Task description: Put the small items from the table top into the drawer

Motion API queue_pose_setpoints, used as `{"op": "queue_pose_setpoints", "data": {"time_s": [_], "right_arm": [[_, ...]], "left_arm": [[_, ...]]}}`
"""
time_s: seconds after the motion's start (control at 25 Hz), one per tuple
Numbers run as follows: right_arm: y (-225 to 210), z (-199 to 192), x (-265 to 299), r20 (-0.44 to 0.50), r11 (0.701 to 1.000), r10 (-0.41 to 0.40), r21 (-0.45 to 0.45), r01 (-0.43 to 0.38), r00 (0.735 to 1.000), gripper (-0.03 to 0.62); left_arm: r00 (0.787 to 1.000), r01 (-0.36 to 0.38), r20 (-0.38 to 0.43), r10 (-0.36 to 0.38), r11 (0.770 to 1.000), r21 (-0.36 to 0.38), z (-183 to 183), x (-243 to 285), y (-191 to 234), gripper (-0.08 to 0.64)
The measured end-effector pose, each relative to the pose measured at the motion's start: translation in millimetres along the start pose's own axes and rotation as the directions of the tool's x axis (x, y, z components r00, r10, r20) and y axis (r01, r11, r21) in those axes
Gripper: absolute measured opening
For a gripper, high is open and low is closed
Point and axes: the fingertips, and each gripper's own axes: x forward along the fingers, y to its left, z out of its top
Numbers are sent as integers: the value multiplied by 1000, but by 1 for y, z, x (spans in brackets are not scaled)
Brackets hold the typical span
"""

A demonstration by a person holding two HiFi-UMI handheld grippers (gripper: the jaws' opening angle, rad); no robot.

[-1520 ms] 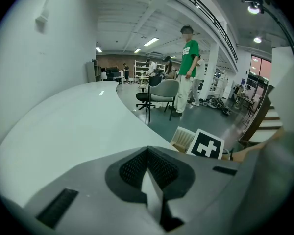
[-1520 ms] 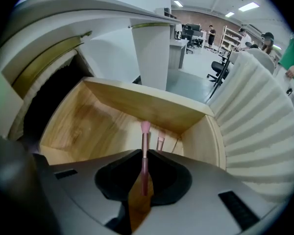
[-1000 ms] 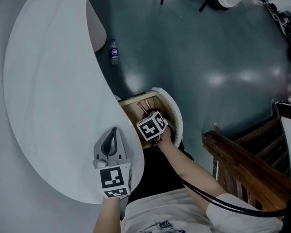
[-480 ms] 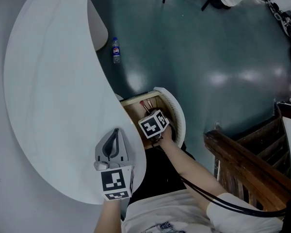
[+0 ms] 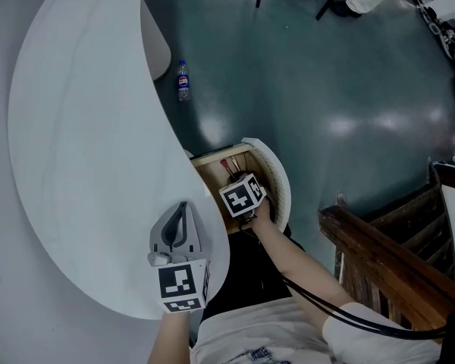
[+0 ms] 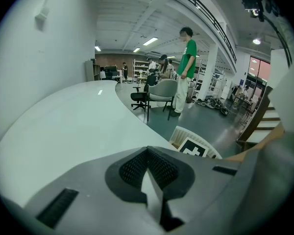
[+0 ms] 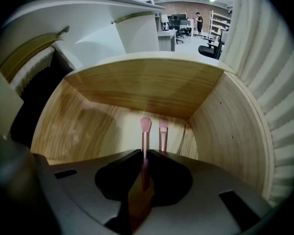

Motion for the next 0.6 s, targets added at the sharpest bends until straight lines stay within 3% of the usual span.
{"op": "queue_pose_setpoints", "data": {"time_s": [0.2,0.44,0.6], "right_arm": [[1,7,-8,20,1000,14,-8,-13,1000,61],[15,20,-49,104,995,95,10,-97,990,61],[22,39,-88,185,993,109,-60,-99,977,60]], "left_arm": [[1000,-9,8,9,1000,-8,0,-2,2,34],[999,-30,41,31,999,-27,6,-11,-5,34],[995,-41,84,45,998,-41,19,-22,-12,34]]}}
